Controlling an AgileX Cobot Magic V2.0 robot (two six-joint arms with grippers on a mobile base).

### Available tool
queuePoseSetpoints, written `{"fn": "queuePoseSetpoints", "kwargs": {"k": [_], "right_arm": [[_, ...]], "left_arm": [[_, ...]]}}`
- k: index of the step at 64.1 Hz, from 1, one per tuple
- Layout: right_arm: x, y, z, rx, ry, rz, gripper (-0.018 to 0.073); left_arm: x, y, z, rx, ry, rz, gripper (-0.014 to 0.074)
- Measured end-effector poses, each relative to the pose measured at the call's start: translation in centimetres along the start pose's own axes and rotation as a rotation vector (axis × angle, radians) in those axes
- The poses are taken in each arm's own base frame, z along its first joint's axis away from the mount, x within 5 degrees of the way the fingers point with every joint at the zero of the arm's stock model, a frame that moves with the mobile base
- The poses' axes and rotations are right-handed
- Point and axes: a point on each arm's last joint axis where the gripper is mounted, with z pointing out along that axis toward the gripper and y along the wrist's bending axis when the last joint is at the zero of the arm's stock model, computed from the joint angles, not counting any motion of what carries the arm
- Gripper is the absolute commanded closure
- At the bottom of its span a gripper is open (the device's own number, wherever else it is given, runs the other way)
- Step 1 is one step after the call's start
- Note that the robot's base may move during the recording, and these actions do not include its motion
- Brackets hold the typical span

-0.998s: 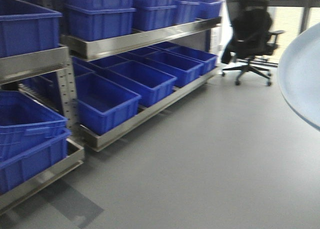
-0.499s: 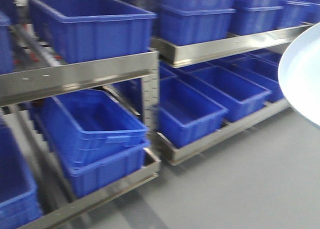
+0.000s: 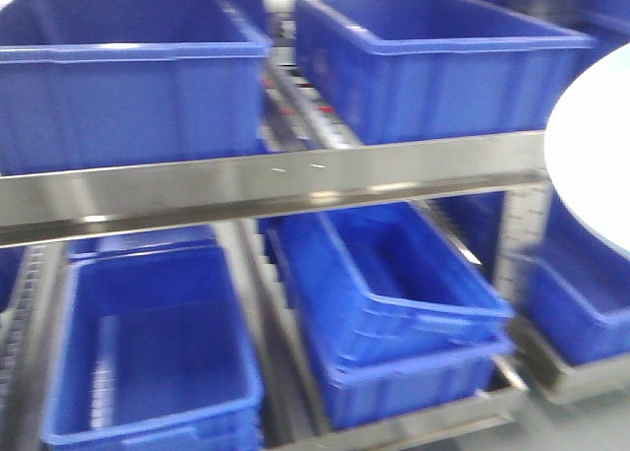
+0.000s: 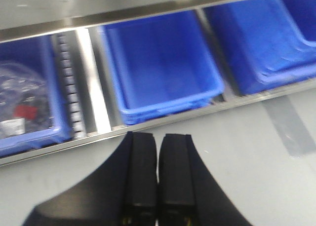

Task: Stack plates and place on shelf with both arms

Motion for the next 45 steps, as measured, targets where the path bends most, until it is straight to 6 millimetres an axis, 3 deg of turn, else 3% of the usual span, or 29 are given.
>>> {"fn": "queuePoseSetpoints", "kwargs": {"k": [45], "right_arm": [[0.0, 0.0, 0.0, 0.0, 0.0, 0.0, 0.0502]], "left_arm": [[0.0, 0.0, 0.0, 0.0, 0.0, 0.0, 0.051]]}}
